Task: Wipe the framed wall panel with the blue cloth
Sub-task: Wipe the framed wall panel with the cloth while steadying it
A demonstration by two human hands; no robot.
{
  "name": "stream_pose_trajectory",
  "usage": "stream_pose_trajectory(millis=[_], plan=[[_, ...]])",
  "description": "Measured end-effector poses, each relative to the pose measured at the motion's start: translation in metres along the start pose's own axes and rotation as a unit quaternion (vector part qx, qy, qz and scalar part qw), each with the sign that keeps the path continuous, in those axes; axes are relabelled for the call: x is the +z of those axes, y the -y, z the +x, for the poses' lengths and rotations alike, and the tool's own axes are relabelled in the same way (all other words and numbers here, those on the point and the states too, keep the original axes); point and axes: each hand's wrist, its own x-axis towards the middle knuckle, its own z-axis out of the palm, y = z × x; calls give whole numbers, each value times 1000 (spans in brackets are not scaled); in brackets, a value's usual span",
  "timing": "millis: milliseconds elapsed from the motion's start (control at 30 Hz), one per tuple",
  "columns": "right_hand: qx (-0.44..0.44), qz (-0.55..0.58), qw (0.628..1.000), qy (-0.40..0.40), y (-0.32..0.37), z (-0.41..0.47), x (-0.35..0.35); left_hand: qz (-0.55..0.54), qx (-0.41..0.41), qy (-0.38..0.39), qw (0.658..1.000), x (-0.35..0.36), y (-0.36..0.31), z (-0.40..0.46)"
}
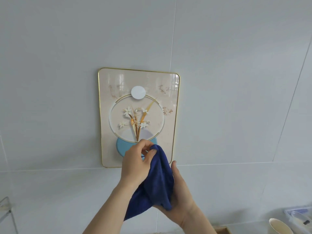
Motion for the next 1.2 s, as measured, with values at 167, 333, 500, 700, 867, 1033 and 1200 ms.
stream_pose_trajectory(millis=[167,333,500,700,867,1033,1200], plan=[[-169,-164,970,-64,29,18,-5,85,52,22,995,3,26,1],[-346,-387,821,-236,60,42,5,150,107,-18,983,5,39,10],[-552,-590,560,-184,71,84,8,239,199,-66,948,14,39,50],[-612,-693,349,-154,91,143,-2,360,252,-107,892,21,45,106],[-591,-743,298,-100,89,164,-21,360,276,-119,883,25,66,129],[-589,-744,308,-62,69,172,-50,384,279,-158,866,35,79,138],[-570,-774,272,-44,48,171,-91,399,282,-203,848,43,85,141]])
